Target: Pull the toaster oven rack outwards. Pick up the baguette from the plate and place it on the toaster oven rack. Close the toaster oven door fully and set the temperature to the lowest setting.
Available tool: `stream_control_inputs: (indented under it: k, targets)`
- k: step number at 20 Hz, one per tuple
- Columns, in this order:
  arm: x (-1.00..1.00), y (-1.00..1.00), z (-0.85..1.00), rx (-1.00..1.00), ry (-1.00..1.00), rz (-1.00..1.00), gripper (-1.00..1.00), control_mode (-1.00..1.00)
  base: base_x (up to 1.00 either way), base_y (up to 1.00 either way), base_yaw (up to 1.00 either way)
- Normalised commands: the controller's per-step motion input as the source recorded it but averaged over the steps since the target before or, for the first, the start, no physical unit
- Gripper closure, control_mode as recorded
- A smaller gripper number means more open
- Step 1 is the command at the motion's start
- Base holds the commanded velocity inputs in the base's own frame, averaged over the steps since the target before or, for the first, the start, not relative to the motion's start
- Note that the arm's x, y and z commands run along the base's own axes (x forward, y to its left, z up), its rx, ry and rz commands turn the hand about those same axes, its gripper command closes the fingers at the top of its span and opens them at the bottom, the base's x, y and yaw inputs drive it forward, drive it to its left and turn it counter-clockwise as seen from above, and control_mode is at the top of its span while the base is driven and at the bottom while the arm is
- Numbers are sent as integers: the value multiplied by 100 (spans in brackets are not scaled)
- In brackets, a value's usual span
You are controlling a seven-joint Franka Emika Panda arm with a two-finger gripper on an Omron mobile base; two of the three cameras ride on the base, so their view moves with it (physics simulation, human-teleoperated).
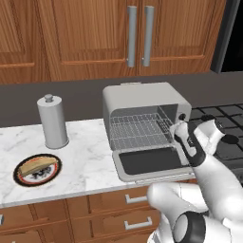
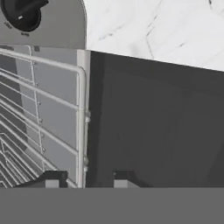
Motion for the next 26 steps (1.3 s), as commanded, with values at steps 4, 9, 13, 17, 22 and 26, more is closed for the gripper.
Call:
stream_control_inputs:
  k: [4, 9, 13, 17, 22, 26]
  targets:
    - [-100, -70, 61, 23, 13, 0, 100, -100, 0, 0, 0]
    - [-97, -21, 100, 22, -7, 5, 100, -100, 0, 0, 0]
    - [-75, 13, 100, 4, -19, 13, 100, -100, 0, 0, 0]
    - [-49, 29, 100, -7, -16, 25, 100, -100, 0, 0, 0]
    - [-14, 55, 100, -28, -7, 25, 100, -100, 0, 0, 0]
    - [1, 98, 90, -42, -4, 24, 100, -100, 0, 0, 0]
